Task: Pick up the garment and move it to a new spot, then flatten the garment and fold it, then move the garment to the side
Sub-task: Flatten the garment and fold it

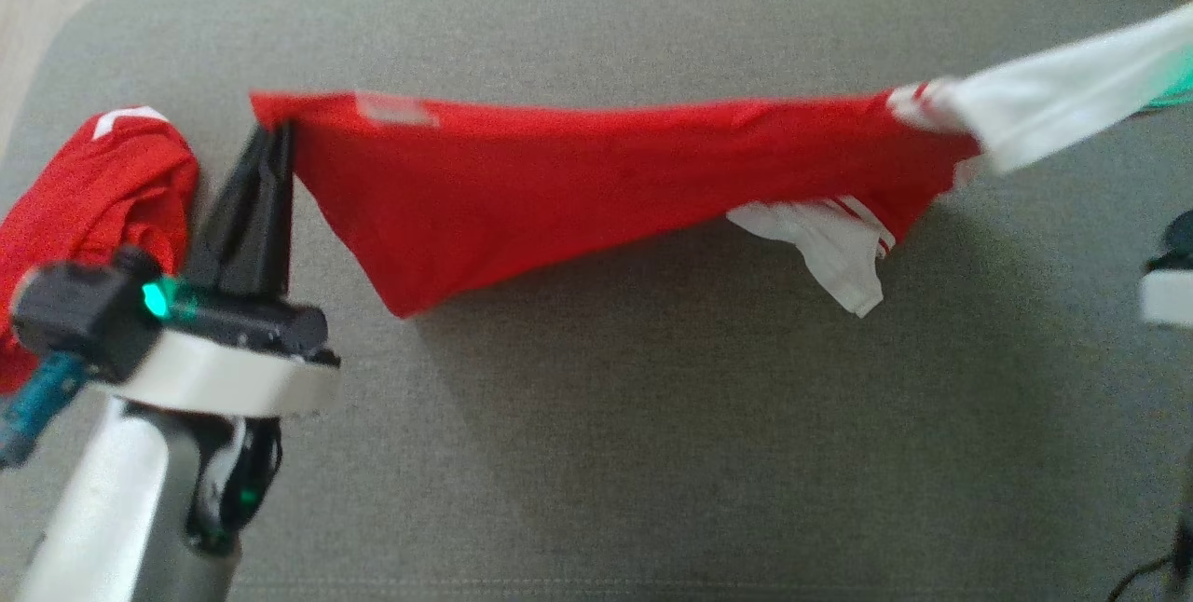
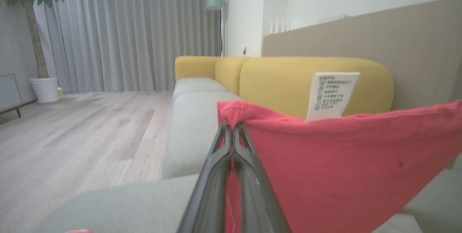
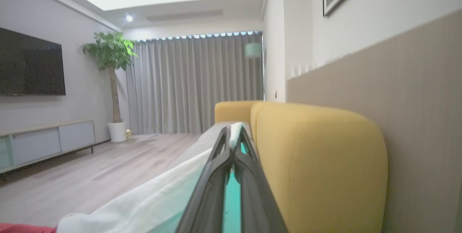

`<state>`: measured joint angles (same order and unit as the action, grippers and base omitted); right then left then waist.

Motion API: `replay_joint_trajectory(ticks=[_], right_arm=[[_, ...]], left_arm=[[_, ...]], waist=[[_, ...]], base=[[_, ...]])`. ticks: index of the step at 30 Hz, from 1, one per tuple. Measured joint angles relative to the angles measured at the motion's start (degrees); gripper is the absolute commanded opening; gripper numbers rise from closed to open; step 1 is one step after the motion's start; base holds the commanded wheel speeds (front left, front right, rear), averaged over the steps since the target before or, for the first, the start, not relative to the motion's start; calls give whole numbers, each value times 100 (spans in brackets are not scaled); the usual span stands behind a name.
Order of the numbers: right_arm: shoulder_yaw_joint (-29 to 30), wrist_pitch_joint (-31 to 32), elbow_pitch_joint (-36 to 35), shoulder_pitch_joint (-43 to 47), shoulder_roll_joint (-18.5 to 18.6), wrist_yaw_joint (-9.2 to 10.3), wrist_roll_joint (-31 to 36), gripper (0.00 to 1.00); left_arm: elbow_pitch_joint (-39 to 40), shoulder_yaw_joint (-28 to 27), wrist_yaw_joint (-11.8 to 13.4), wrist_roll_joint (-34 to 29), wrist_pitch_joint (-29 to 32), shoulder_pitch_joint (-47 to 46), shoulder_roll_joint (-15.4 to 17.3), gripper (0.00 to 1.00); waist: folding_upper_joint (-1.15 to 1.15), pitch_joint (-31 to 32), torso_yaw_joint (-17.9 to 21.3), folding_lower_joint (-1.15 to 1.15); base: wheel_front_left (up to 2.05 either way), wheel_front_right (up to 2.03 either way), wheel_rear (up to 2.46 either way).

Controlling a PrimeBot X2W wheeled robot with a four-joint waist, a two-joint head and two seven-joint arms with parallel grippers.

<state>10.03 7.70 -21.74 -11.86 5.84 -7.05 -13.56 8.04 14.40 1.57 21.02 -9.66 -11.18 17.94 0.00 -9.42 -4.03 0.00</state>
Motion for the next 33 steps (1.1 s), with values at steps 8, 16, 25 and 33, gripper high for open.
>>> replay_joint_trajectory(ticks=[8,16,25,33], right_arm=[[140,350,-595,-954,488,0,-16,0],[234,742,-834,-1720,912,0,-175,0],[245,903,-486,-1851,924,0,-425,0],[-11,809,570,-2700,954,0,-714,0]], left_arm=[[808,-137,41,73,335,-879,60,0],[1237,-162,55,-29,613,-1723,119,0],[994,-188,103,85,728,-1842,104,0],[-82,-178,-70,386,524,-2537,-140,0]], waist=[[0,327,-55,0],[0,614,-72,0],[0,656,-13,0],[0,308,-23,0]], base=[[0,0,0],[0,0,0],[0,0,0],[0,0,0]])
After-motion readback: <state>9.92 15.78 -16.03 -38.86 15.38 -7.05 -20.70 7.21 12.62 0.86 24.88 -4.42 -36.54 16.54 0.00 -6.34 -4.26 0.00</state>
